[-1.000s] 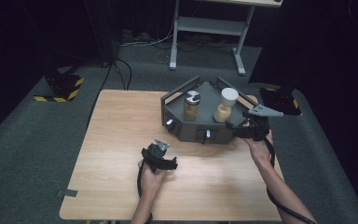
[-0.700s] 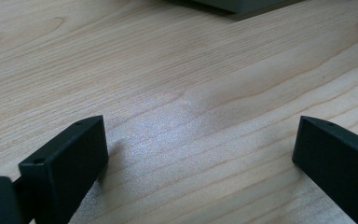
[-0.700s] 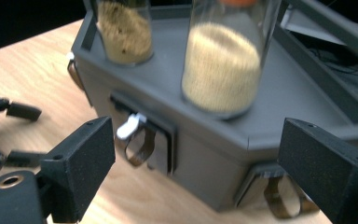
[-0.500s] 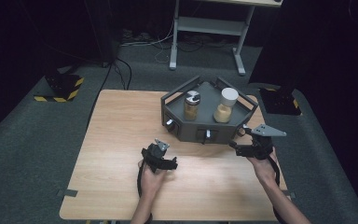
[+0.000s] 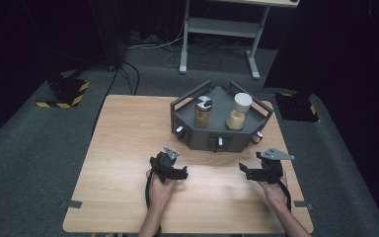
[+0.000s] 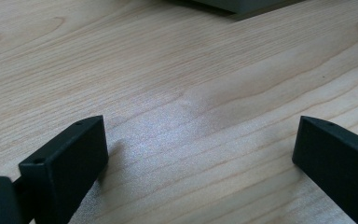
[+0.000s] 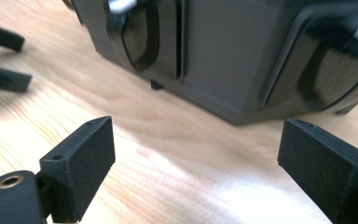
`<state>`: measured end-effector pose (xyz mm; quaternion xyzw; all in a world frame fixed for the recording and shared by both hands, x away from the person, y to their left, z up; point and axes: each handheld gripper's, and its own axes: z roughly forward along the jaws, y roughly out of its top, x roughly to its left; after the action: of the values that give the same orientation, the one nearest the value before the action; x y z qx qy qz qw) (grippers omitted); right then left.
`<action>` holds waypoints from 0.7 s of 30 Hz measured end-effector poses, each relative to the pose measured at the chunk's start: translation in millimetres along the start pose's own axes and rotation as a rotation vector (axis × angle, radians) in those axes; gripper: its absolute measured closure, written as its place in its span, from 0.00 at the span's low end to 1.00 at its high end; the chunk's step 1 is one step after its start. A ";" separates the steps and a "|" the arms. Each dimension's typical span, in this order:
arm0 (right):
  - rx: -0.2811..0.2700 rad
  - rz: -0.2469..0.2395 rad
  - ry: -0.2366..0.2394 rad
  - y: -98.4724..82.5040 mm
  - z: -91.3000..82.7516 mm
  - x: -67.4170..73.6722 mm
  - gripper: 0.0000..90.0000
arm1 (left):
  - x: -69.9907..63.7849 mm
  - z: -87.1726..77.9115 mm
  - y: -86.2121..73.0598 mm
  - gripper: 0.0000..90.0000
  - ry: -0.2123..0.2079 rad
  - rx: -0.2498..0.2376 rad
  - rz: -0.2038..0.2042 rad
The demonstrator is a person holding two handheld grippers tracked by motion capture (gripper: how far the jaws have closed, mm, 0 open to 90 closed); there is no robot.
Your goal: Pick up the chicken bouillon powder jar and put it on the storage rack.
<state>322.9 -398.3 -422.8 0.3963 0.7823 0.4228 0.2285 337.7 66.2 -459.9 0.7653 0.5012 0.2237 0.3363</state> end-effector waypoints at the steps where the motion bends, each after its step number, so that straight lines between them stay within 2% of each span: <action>1: 0.010 -0.001 -0.004 -2.5 4.5 1.7 0.11 | 0.0 0.0 0.0 0.04 0.000 0.000 0.000; 11: 0.061 -0.003 -0.012 -16.5 32.1 12.0 0.11 | 0.0 0.0 0.0 0.04 0.000 0.000 0.000; 21: 0.092 -0.020 -0.030 -13.6 46.3 20.2 0.12 | 0.0 0.0 0.0 0.04 0.000 0.000 0.000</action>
<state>337.4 -364.0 -459.6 0.4048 0.8013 0.3781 0.2263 337.7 66.2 -459.9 0.7653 0.5012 0.2237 0.3363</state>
